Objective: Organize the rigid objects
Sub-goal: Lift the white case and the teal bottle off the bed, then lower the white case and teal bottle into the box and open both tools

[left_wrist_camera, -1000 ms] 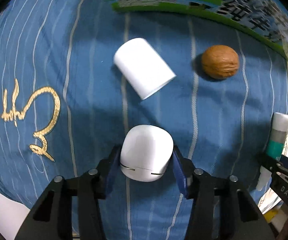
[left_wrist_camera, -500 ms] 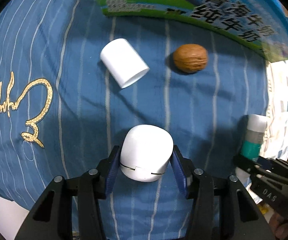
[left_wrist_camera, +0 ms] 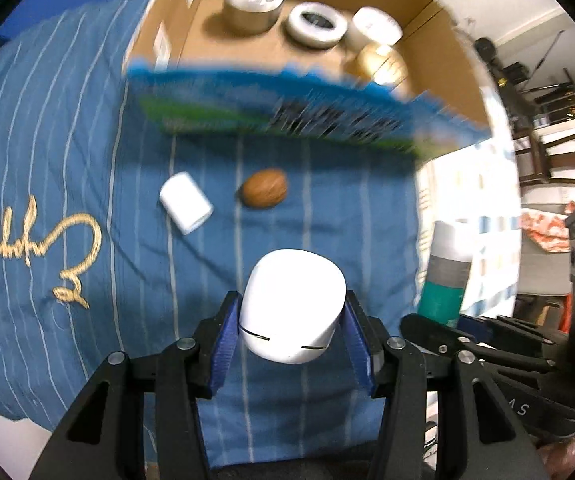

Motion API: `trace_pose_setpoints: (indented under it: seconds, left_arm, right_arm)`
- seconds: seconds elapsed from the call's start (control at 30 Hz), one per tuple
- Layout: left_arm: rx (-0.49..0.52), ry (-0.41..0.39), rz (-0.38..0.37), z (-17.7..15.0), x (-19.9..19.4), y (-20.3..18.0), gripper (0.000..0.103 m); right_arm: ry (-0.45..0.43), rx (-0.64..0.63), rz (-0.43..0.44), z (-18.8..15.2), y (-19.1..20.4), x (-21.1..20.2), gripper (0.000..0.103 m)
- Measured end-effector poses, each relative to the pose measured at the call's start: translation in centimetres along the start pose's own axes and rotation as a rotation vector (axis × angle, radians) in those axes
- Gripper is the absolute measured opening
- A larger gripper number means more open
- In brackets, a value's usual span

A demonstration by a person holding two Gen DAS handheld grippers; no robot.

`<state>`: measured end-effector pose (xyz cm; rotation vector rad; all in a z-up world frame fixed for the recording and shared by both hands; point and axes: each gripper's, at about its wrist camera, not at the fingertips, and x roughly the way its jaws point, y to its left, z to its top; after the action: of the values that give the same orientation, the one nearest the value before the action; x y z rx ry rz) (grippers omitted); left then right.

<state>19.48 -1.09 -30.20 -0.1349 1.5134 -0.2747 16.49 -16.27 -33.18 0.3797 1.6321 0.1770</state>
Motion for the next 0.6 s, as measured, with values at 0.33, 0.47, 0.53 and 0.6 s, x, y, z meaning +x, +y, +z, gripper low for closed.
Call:
trace_pose_setpoints:
  seconds: [0.33, 0.47, 0.53, 0.6]
  left_arm:
    - [0.035, -0.176, -0.026, 8.0, -7.5, -0.1, 0.047]
    - [0.028, -0.196, -0.010, 11.5, -7.5, 0.4, 0.047]
    - [0.019, -0.192, -0.007, 13.4, -7.2, 0.7, 0.047]
    - [0.019, -0.192, 0.008, 14.7, -6.7, 0.9, 0.047]
  right_arm:
    - [-0.180, -0.062, 0.057, 5.9, 3.8, -9.3, 0.034]
    - [-0.234, -0.063, 0.012, 9.3, 4.2, -10.8, 0.035]
    - [-0.254, -0.053, -0.035, 11.8, 3.9, -11.2, 0.034]
    - [-0.262, -0.044, -0.086, 14.2, 3.3, -11.5, 0.034]
